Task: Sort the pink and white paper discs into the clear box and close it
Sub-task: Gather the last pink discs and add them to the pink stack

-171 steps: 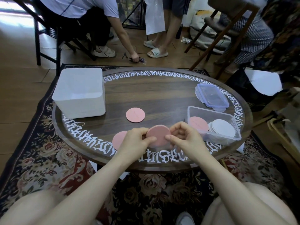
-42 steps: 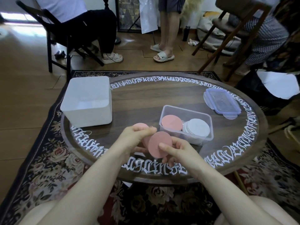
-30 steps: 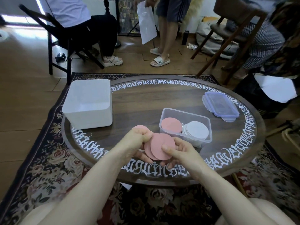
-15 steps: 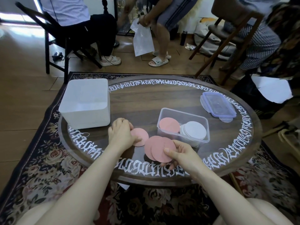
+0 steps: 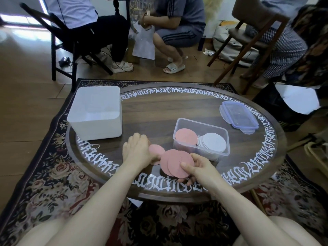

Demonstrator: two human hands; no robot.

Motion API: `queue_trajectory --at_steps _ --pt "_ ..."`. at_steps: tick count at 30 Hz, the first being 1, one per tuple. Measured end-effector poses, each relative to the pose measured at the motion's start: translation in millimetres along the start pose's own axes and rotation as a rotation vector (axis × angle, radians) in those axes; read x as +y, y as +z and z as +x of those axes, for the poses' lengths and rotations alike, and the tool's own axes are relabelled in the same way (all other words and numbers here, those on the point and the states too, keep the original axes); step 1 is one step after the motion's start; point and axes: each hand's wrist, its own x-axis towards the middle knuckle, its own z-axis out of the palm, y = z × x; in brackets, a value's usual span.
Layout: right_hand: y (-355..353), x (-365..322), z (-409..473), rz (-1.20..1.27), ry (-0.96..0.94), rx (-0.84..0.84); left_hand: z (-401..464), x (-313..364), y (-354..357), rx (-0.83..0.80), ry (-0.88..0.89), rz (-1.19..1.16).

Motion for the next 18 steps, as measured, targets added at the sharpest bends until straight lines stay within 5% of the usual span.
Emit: queue_trajectory --at_steps 6,18 --pt "0.8 -1.4 -3.4 -0.010 -0.014 0.012 -7.3 0.3 -7.6 -0.118 -0.073 -0.303" --pt "-0.1 -2.1 -5.6 0.005 -0.070 0.070 -46.1 15.3 -35.9 -0.276 0.096 -0.775"
